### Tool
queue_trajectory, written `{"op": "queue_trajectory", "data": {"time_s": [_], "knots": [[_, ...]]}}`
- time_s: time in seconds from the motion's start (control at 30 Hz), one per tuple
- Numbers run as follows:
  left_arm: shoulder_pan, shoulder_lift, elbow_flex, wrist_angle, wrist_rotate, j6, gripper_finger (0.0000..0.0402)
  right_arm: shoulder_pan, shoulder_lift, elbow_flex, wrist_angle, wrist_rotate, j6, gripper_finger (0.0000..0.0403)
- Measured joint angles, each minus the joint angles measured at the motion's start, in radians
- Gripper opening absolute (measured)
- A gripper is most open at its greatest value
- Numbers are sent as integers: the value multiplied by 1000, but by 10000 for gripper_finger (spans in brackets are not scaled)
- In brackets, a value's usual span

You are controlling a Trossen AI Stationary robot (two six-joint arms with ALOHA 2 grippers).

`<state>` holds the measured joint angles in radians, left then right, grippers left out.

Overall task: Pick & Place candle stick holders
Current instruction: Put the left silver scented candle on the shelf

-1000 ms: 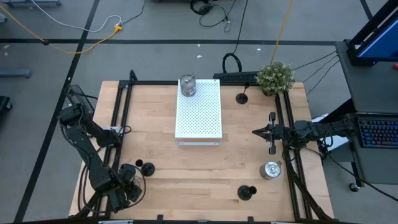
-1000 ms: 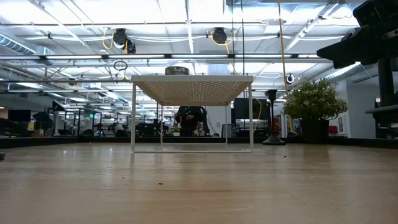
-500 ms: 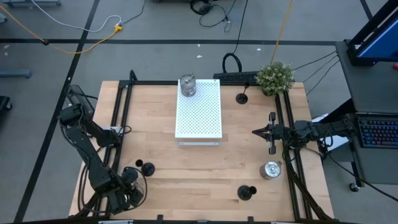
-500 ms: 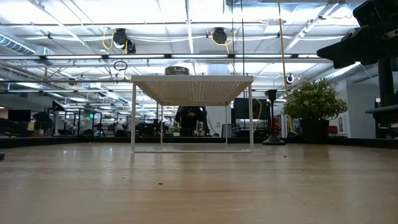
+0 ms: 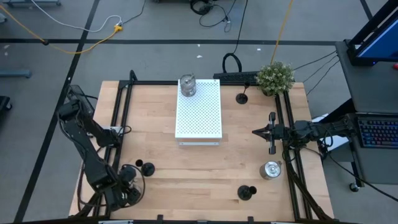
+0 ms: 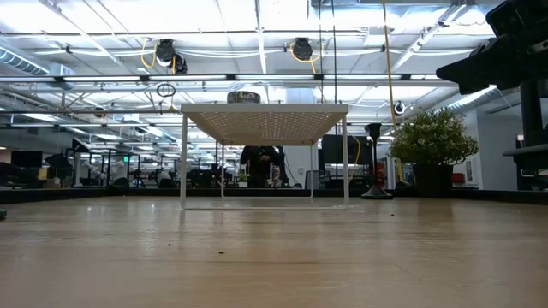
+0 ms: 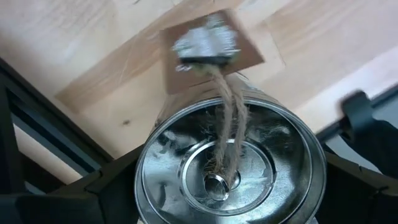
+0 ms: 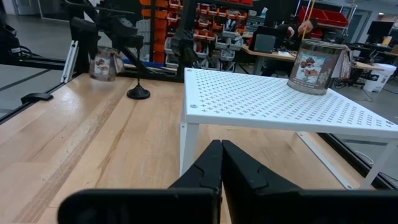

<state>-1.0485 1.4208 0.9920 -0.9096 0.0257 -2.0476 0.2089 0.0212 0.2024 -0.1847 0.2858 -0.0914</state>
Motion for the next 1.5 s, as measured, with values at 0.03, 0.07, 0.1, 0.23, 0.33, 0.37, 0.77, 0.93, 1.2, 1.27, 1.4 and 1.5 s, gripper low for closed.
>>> {"op": "queue_trajectory", "data": {"time_s": [0.03,0.07,0.1,0.23,0.33,0.37,0.77,0.93,1.2,1.27,1.4,1.5], "knots": [[0,-10,0,0,0,0,355,0,0,0,0,0,0,0],[0,-20,0,0,0,0,355,0,0,0,0,0,0,0],[0,-29,0,0,0,4,355,0,0,0,0,0,0,0],[0,-55,0,-1,0,16,355,0,0,0,0,0,0,0],[0,-62,0,-1,0,23,355,0,0,0,0,0,0,0],[0,-63,0,0,0,23,355,0,0,0,0,0,0,0],[19,-63,0,162,4,82,355,0,0,0,0,0,0,0],[72,-63,0,257,0,163,355,0,0,0,0,0,0,0],[189,-62,0,423,0,344,355,0,0,0,0,0,0,0],[218,-62,0,484,0,386,355,0,0,0,0,0,0,0],[275,-62,5,597,1,468,355,0,0,0,0,0,0,0],[319,-61,49,593,1,543,355,0,0,0,0,0,0,0]]}}
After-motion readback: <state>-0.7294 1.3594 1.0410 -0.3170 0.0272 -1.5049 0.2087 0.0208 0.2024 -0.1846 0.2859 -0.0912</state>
